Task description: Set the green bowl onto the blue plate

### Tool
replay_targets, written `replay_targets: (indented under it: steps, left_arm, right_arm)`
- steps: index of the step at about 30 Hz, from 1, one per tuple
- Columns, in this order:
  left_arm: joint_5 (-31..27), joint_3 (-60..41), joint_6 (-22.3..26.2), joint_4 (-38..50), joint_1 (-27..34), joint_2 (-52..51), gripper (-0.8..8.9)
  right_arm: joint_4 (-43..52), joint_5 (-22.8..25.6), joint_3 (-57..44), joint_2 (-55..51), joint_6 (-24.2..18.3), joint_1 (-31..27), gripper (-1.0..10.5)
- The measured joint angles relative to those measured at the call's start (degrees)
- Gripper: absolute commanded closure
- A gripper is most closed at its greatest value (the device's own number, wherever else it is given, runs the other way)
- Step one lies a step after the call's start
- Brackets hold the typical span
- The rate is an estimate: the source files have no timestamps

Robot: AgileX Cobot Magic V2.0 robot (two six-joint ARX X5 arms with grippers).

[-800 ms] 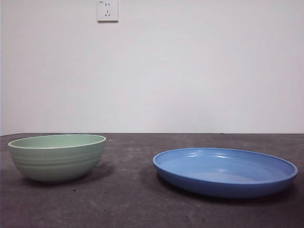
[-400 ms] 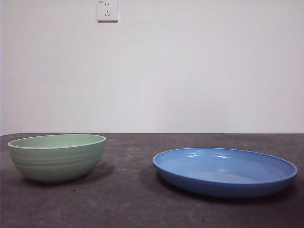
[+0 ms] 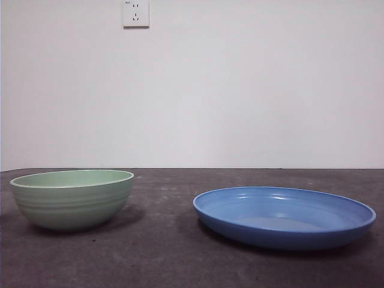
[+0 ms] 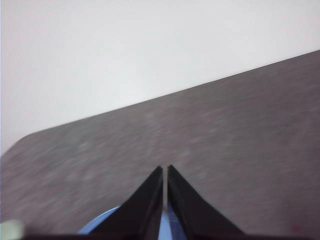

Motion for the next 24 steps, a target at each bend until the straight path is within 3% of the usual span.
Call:
replay_targets:
  steps: [9,18,24]
  left_arm:
    - [8.7,17.2,-0.5,-7.1,-2.0,11.8,7.98]
    - [21.3,29.1,-0.6,-17.2,-5.5,22.7,7.98]
    - [24.2,34.7,0.6,-23.7,-9.1,27.6,7.98]
  right_arm:
    - [-12.1,-13.3,14.9,10.2,-2.6,0.0,9.4]
    - [-21.4,-20.0,29.0,20.0,-8.8,1.0,9.4]
    - [-25.5,-20.6,35.1,23.3,-10.4,6.6,9.4]
